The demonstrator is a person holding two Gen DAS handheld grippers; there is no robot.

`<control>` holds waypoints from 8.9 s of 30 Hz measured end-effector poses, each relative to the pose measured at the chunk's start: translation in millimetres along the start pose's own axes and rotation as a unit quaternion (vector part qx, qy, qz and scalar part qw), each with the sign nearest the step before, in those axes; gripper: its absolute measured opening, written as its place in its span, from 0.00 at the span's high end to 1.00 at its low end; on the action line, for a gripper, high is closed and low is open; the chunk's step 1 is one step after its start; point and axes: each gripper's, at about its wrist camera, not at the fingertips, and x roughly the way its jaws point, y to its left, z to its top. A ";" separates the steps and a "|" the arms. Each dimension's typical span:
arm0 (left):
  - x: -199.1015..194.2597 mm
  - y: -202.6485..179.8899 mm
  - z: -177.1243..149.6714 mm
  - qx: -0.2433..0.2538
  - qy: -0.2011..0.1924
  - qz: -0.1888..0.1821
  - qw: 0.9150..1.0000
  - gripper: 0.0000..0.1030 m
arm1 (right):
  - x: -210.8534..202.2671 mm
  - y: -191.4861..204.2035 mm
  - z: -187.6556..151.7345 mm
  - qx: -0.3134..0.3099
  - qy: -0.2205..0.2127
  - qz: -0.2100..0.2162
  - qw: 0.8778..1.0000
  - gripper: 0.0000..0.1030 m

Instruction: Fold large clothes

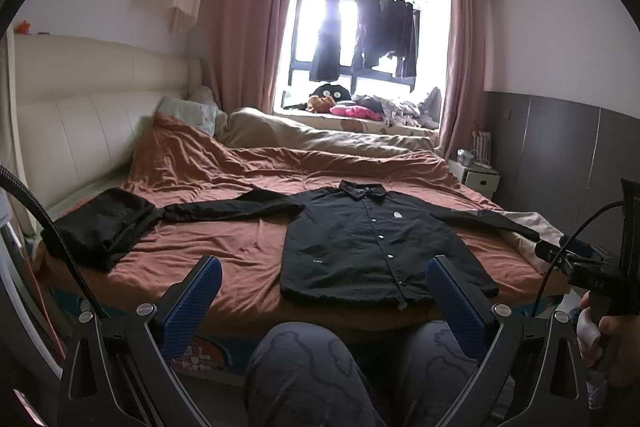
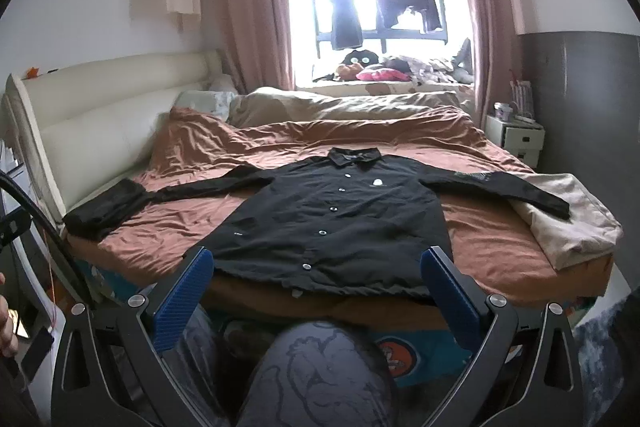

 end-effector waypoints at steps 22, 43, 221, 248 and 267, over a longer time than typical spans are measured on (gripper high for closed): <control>2.6 1.5 -6.4 0.000 0.000 -0.001 1.000 0.00 | -4.3 2.8 -0.3 -0.012 -0.004 -0.008 1.000 0.00; -0.5 1.9 -8.9 0.000 -0.004 -0.004 1.000 0.00 | -8.0 8.0 0.0 -0.019 0.002 -0.011 1.000 0.00; 646.1 -108.3 204.5 -0.004 0.203 -0.291 0.935 0.75 | 449.5 -198.4 102.7 0.495 0.128 -0.006 0.859 0.41; 680.1 81.0 70.3 -0.023 0.338 -0.077 0.938 0.22 | 541.6 -225.2 105.5 0.452 0.153 -0.006 0.879 0.41; 707.1 102.7 14.9 -0.009 0.371 -0.036 0.928 0.34 | 513.3 -254.1 111.6 0.411 0.163 -0.059 0.895 0.41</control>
